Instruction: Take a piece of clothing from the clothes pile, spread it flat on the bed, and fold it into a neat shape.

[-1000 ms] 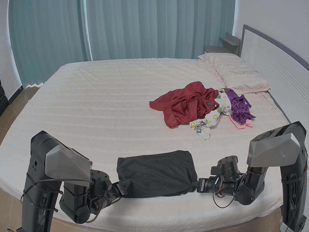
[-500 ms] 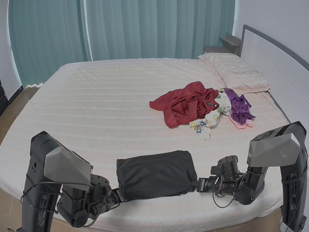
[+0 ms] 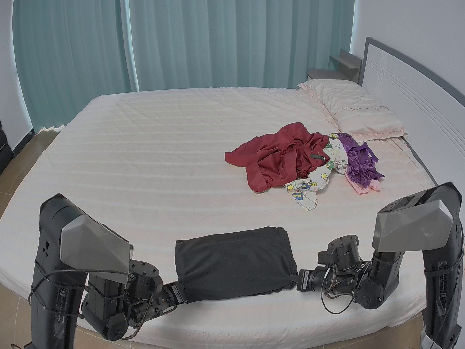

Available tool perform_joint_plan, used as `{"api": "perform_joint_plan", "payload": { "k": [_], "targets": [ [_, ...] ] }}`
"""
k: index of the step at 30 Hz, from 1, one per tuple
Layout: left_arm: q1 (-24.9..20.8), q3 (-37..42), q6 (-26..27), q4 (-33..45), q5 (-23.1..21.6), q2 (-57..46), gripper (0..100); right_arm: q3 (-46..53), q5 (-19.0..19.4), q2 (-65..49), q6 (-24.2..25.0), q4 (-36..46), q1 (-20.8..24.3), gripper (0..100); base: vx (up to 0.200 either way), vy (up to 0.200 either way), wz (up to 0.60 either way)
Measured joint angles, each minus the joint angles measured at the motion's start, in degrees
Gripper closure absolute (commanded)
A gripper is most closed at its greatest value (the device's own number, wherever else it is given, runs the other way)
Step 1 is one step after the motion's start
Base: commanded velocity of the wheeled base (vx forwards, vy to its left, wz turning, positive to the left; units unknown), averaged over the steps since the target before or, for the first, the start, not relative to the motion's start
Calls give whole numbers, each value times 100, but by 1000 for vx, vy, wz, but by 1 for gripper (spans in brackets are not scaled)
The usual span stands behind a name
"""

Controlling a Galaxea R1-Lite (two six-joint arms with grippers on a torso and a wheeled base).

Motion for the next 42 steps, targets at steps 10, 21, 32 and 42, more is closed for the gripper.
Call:
{"api": "perform_joint_plan", "payload": {
  "k": [10, 21, 32, 42],
  "targets": [
    [16, 78, 24, 15, -185, 77, 0, -24, -13, -27, -2, -43, 0, 0, 0, 0, 0],
    [215, 66, -171, -24, -257, 77, 0, -1150, -24, 41, 167, 371, -295, 0, 0, 0, 0],
    [306, 28, -334, -44, -341, 66, 0, -2383, -112, 572, 293, 1140, -479, 100, 0, 0, 0],
    [312, 23, -336, -46, -334, 66, 0, -2778, -282, 902, 462, 1125, -518, 100, 0, 0, 0]
  ]
}}
